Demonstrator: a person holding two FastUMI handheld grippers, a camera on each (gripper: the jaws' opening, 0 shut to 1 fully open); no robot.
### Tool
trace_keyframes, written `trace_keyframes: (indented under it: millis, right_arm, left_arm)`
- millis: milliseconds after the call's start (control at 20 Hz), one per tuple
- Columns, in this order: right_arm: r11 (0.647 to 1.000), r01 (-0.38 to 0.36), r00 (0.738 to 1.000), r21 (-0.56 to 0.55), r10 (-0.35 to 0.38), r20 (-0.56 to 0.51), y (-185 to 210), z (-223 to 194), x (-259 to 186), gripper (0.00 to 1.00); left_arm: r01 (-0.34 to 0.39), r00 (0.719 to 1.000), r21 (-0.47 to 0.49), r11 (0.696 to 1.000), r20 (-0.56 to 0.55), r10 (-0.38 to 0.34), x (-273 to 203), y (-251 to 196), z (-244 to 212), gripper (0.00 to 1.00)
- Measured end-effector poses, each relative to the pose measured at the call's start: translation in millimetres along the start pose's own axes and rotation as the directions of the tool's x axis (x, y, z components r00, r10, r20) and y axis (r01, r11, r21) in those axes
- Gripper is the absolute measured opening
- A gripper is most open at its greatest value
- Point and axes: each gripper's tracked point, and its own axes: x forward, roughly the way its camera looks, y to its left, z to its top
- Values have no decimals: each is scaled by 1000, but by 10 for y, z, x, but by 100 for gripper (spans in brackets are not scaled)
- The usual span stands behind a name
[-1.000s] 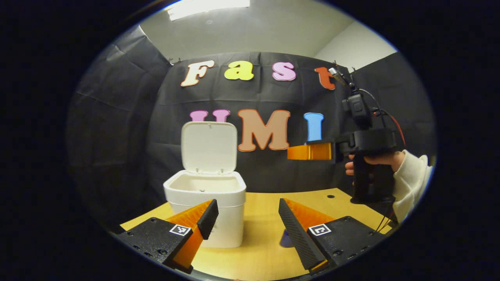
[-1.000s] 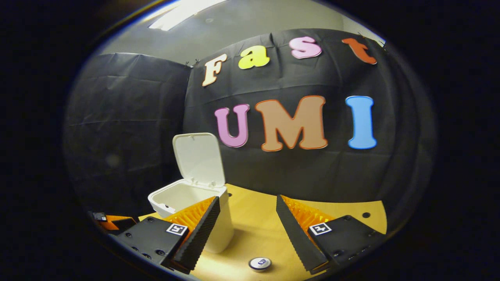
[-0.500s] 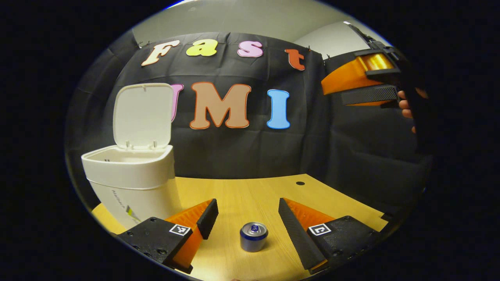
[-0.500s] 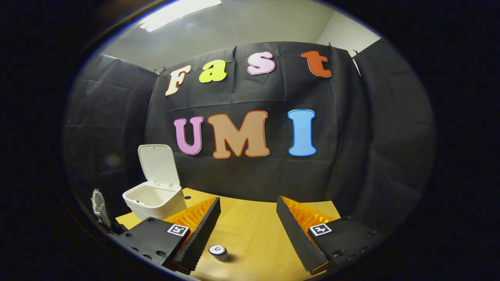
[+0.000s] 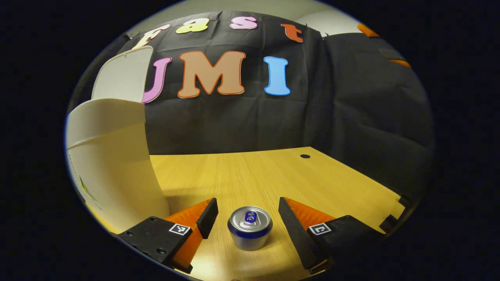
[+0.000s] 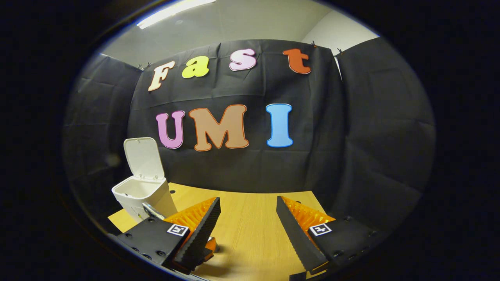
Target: Press the lid of the desktop garbage bin to open it, pick up the crumpled paper on the desktop and throw it into the bin, then pick up the pop can on the desktop and drop it into the bin, and finally close the garbage bin lid.
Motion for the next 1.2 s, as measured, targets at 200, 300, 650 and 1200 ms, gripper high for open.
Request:
trace_keyframes:
  millis: [200, 300, 650, 1200]
  right_arm:
    - [999, 21, 1000, 42, -20, -23, -126, -104, 27, 96]
    - [997, 33, 999, 72, -31, -31, -198, -141, 29, 96]
    - [994, 63, 997, 89, -58, -55, -351, -225, 28, 96]
    - [996, 54, 994, 72, -47, -97, -581, -505, 7, 96]
  left_arm:
    - [14, 999, 15, 1000, -48, -13, 79, -35, -211, 94]
    - [17, 997, 18, 1000, -73, -16, 132, -43, -310, 94]
    - [6, 989, -4, 1000, -146, -7, 126, -17, -526, 78]
    - [81, 988, -18, 997, 136, -78, -743, 196, 1305, 76]
